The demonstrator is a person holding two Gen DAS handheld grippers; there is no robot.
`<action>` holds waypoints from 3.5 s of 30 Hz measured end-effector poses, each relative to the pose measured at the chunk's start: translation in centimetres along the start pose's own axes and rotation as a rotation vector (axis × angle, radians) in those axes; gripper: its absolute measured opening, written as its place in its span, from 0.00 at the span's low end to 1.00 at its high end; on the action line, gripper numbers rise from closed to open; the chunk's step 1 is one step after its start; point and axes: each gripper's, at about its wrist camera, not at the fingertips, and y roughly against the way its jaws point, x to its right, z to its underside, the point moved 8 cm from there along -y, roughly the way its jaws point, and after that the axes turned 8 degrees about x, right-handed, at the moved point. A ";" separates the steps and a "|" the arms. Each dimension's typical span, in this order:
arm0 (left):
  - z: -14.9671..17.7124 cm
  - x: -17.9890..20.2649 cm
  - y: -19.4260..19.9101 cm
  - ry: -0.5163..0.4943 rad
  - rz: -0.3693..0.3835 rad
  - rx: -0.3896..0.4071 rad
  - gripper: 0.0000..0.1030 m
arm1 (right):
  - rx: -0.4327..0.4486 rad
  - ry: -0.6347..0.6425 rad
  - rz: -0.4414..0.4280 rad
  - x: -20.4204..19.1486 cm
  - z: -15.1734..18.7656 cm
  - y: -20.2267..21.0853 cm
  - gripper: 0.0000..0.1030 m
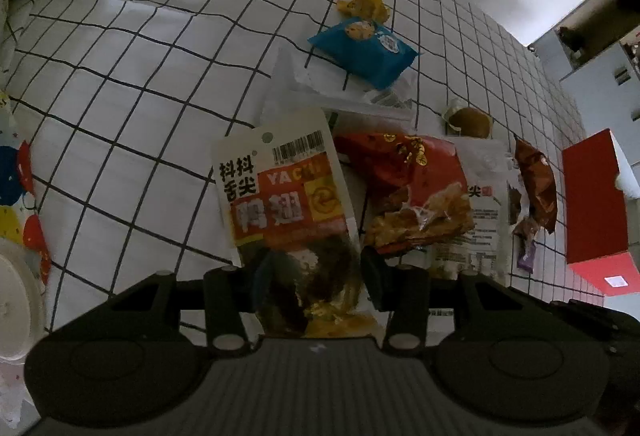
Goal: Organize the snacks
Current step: 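Grasp the white-red duck-neck packet with left gripper while right grasps white packet, then carry both packets over the red shoebox with both grippers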
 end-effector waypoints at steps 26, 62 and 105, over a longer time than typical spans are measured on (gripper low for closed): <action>2.7 -1.7 0.0 -0.095 -0.121 0.004 0.79 | -0.038 -0.027 0.032 -1.0 -0.7 -2.7 0.79; 2.3 1.0 -0.6 -0.165 -0.161 0.114 0.29 | -0.013 0.088 0.257 -4.1 0.7 -3.9 0.31; 5.6 3.9 3.0 -0.358 -0.016 -0.035 0.13 | 0.116 -0.140 0.276 -2.2 6.1 7.9 0.30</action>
